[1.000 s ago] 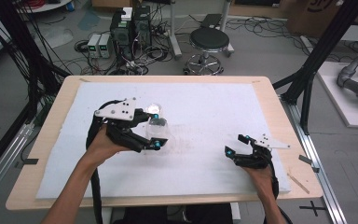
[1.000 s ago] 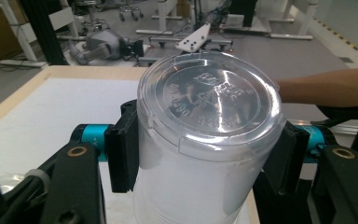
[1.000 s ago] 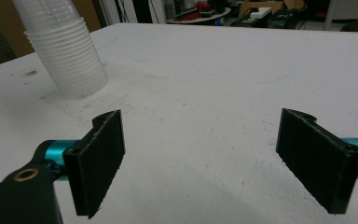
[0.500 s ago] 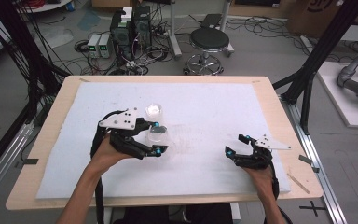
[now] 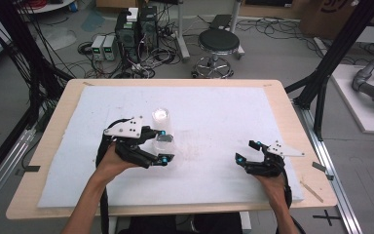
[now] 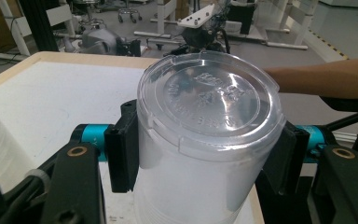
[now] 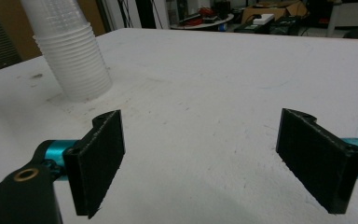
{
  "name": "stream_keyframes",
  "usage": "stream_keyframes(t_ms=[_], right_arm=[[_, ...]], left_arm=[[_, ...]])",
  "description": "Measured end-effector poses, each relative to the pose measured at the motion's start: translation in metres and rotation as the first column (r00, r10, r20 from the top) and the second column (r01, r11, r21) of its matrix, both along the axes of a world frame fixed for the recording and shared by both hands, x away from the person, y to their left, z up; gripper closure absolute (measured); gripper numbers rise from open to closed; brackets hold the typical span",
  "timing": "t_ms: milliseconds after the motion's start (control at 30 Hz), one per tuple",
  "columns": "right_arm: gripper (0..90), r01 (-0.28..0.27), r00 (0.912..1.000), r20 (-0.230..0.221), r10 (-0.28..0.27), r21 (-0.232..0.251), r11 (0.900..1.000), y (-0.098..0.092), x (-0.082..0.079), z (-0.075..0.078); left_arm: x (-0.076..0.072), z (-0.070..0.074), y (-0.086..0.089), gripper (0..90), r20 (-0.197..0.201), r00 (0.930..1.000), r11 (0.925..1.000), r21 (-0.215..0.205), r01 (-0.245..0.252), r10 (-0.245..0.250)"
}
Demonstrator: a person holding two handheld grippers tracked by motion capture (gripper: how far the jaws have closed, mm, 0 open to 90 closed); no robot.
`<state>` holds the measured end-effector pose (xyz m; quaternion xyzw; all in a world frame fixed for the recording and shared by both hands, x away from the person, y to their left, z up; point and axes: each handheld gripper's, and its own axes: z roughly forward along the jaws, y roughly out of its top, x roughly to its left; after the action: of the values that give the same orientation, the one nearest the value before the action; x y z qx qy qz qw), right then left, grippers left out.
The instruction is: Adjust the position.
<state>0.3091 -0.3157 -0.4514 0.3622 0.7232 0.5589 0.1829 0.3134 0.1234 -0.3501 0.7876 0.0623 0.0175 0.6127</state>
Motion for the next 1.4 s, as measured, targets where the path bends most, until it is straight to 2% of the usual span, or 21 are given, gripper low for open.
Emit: stream_keyframes(t_ms=[200, 300, 400, 467, 567, 633, 733, 867, 1133, 1267, 1400], right_arm=[[15.3, -0.053, 0.9985, -0.01, 0.054, 0.034, 0.998, -0.003, 0.002, 0.001], [15.3, -0.101, 0.9949, 0.006, 0.1, 0.054, 0.993, -0.003, 0.002, 0.007], [15.3, -0.177, 0.9839, 0.04, 0.174, 0.076, 0.981, 0.003, 0.001, 0.022], [15.3, -0.243, 0.9698, 0.04, 0.241, 0.076, 0.967, 0.01, 0.0, 0.032], [15.3, -0.331, 0.9434, 0.046, 0.329, 0.069, 0.941, 0.022, -0.002, 0.045], [15.3, -0.385, 0.9227, 0.052, 0.382, 0.07, 0.92, 0.03, -0.003, 0.053], [15.3, -0.447, 0.894, 0.054, 0.445, 0.047, 0.893, 0.043, -0.005, 0.061], [15.3, -0.51, 0.8603, 0.042, 0.508, 0.043, 0.859, 0.057, -0.005, 0.067], [15.3, -0.573, 0.8191, 0.053, 0.571, 0.052, 0.818, 0.085, -0.006, 0.068], [15.3, -0.612, 0.7911, 0.058, 0.609, 0.049, 0.79, 0.101, -0.006, 0.068], [15.3, -0.631, 0.7755, 0.061, 0.628, 0.058, 0.773, 0.112, -0.007, 0.069]], left_arm=[[0.001, 0.001, 0.002, 38.5, -0.002, 1.0, 0.9999, -0.01, -0.008, 0.008], [0.0, 0.002, 0.001, 38.5, 0.003, 1.0, 0.9999, -0.011, -0.006, 0.006], [-0.001, 0.004, -0.002, 38.5, 0.001, 1.0, 0.9997, -0.026, -0.004, 0.004], [-0.002, 0.005, -0.005, 38.5, 0.003, 1.0, 0.9994, -0.033, 0.007, -0.007], [-0.005, 0.006, -0.01, 38.6, 0.003, 0.9998, 0.9991, -0.037, 0.019, -0.019], [-0.007, 0.008, -0.013, 38.6, 0.004, 0.9997, 0.999, -0.038, 0.022, -0.022], [-0.007, 0.008, -0.016, 38.6, 0.007, 0.9995, 0.9987, -0.04, 0.032, -0.032], [-0.007, 0.006, -0.019, 38.6, -0.003, 0.9993, 0.998, -0.052, 0.036, -0.036], [-0.01, 0.006, -0.026, 38.8, -0.004, 0.9992, 0.9957, -0.083, 0.04, -0.041], [-0.011, 0.005, -0.03, 38.8, -0.005, 0.9989, 0.9953, -0.085, 0.047, -0.048], [-0.011, 0.004, -0.033, 38.8, -0.005, 0.9986, 0.9956, -0.078, 0.052, -0.053]])
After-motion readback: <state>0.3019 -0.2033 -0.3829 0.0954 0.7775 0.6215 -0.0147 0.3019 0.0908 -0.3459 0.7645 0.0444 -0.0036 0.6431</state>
